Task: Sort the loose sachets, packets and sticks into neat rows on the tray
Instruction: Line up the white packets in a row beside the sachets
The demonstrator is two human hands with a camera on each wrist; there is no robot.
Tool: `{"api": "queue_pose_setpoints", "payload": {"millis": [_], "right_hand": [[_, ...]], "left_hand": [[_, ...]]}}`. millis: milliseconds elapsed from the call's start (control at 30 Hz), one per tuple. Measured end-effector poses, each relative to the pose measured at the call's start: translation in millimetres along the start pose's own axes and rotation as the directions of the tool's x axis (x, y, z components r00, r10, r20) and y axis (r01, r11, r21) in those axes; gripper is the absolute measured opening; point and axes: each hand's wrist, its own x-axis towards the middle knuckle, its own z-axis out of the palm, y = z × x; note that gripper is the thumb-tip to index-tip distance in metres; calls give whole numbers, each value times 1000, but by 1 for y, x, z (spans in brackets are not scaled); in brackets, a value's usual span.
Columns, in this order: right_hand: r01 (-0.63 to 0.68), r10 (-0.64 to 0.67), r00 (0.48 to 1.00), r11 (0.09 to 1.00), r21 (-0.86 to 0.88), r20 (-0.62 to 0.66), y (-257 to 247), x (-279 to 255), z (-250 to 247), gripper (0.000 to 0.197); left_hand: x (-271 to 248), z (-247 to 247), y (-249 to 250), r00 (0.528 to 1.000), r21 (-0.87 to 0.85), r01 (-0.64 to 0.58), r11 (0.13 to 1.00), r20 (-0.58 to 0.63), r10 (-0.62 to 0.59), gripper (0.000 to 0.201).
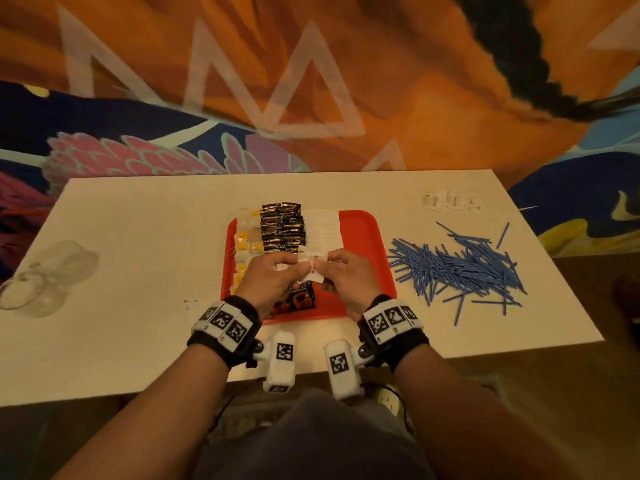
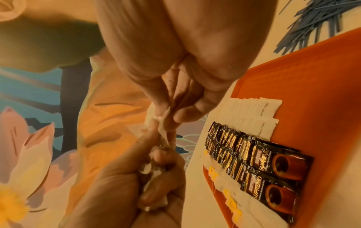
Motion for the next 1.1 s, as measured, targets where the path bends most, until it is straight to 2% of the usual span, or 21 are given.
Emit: {"api": "queue_pose_setpoints", "payload": {"millis": [67, 100, 200, 300, 367, 433, 500, 600, 667, 733, 833, 900, 967, 1100], "right_hand": [[-16, 19, 999, 995, 96, -32, -2, -4, -5, 9], [-20, 23, 999, 991, 131, -22, -4, -6, -9, 12], [-24, 20, 998, 996, 83, 55, -5, -4, -20, 20], [-29, 28, 999, 997, 73, 27, -10, 5, -31, 13], [-57, 56, 998, 993, 100, 11, -14, 11, -42, 10], [-72, 67, 997, 992, 107, 49, -16, 16, -52, 11], [-72, 67, 993, 996, 56, 94, -16, 20, -61, 12], [-50, 49, 990, 999, 1, 132, -12, 25, -73, 10], [-65, 59, 987, 997, 37, 148, -6, 29, -79, 3], [-81, 72, 981, 996, 45, 180, 4, 30, -85, 7], [-81, 82, 974, 997, -14, 213, 16, 34, -90, 8], [-93, 100, 973, 995, -44, 207, 24, 42, -91, 5], [-118, 127, 975, 991, -56, 184, 31, 49, -90, 10], [-164, 179, 969, 981, -100, 170, 46, 53, -79, 17]], "left_hand": [[-2, 4, 0, 999, -59, -1, 998, -41, -1, 11], [-3, 8, 1, 998, -106, 6, 994, -58, -13, 14], [-5, 23, 2, 997, -195, 40, 980, -55, -51, 15], [-5, 39, 2, 997, -147, 50, 988, -53, -58, 5], [-3, 47, 3, 996, -100, 75, 992, -44, -80, 7], [-2, 54, 4, 996, -57, 87, 995, -21, -88, 15], [1, 62, 4, 996, -42, 87, 995, -19, -87, 15], [7, 73, -2, 992, -40, 60, 997, -106, -64, 23], [10, 80, -9, 982, -59, 56, 997, -177, -66, 20], [11, 86, -16, 972, -93, 58, 994, -220, -77, 16], [11, 90, -25, 965, -106, 82, 991, -238, -106, 15], [14, 89, -30, 961, -74, 91, 993, -254, -107, 22], [18, 86, -35, 955, -36, 78, 996, -284, -85, 26], [24, 78, -43, 948, 34, 49, 998, -317, -36, 20]]}}
